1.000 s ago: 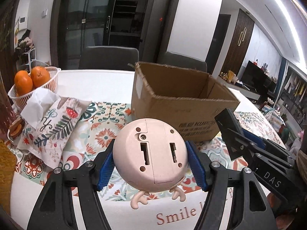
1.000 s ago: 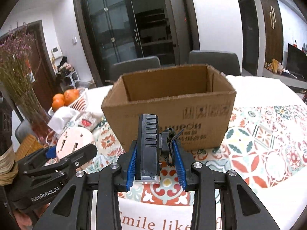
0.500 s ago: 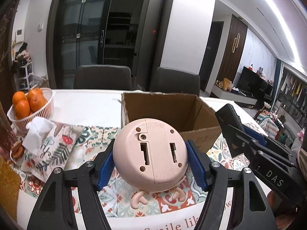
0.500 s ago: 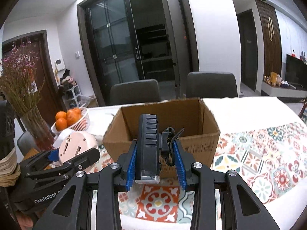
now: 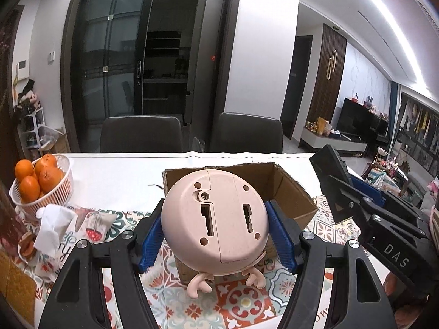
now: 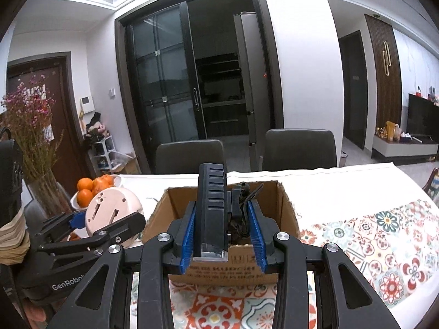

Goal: Organize rigid objects
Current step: 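Lift both held items and carry them over the cardboard box, then open both tools to drop the doll head and flashlight into the box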

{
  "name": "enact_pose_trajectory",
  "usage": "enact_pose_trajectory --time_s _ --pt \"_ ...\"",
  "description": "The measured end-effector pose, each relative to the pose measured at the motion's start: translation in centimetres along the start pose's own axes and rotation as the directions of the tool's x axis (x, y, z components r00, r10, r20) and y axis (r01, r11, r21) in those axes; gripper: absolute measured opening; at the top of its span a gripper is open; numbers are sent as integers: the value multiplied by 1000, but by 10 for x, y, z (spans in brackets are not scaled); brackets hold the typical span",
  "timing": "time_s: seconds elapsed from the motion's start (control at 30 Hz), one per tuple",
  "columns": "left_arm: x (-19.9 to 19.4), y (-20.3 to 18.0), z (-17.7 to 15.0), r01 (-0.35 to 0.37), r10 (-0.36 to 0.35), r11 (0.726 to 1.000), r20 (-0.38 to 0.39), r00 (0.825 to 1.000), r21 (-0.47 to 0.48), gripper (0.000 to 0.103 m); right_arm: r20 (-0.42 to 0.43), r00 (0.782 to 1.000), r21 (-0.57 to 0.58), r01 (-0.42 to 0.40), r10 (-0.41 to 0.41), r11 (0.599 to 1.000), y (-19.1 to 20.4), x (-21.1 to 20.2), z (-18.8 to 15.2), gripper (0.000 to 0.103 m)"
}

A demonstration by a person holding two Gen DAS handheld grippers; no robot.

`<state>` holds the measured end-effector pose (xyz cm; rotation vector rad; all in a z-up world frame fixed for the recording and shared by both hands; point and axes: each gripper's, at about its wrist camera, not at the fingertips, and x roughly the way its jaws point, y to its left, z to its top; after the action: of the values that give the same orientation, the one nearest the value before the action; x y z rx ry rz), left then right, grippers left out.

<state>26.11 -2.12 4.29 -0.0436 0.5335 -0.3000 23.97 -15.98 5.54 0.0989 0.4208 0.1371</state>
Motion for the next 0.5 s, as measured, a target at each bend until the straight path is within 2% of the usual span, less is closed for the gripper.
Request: enact_pose_trajectory --time_s 0.5 --pt "56 2 15 0 0 1000 -70 998 3 69 -52 999 -17 17 -18 1000 -18 46 13 37"
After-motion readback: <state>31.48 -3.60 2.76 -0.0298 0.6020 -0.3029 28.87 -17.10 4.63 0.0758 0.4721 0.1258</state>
